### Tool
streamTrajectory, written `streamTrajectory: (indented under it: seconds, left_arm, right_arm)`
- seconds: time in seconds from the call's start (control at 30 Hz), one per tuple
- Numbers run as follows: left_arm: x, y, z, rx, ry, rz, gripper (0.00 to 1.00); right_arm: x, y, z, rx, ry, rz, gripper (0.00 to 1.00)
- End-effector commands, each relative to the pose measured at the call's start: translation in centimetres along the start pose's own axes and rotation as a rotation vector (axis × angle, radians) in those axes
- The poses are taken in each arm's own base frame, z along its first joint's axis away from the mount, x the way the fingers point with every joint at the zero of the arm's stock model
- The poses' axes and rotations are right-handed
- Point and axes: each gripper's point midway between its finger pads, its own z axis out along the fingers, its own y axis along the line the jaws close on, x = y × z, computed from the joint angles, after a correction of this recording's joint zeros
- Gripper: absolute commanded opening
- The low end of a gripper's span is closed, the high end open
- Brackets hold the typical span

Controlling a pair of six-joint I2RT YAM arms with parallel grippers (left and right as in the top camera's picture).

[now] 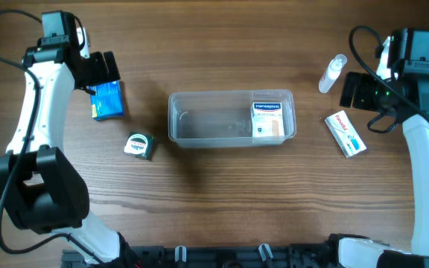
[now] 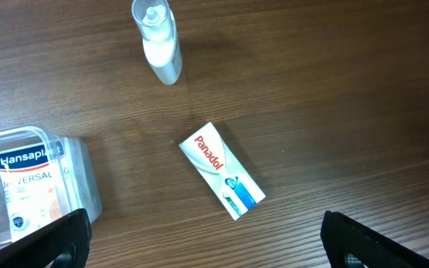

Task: Pack container
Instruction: 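Reach the left gripper to the blue medicine box and grasp it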

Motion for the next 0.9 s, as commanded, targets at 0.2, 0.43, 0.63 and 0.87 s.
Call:
streamTrajectory:
  seconds: [0.2,0.43,0.63,0.87]
  left_arm:
    - [1.8,0.5,5.9,0.006,0.101,0.118,1.0]
    - [3.8,1.1,9.9,-0.001,0.136,0.092,1.0]
    - [6.1,2.4,12.9,-0.055,0.205,0.104,1.0]
    - [6.2,2.7,13.3,-0.077,0.206,0.078,0.77]
  right_arm:
    - [0.0,-0.3,0.3,0.016,0.005,-0.005,1.0]
    - [0.0,-0.3,0.3,0.016,0.004,-0.005,1.0]
    - [0.0,-0.3,0.3,0.016,0.004,-0.005,1.0]
    - [0.0,-0.3,0.3,0.016,0.004,-0.005,1.0]
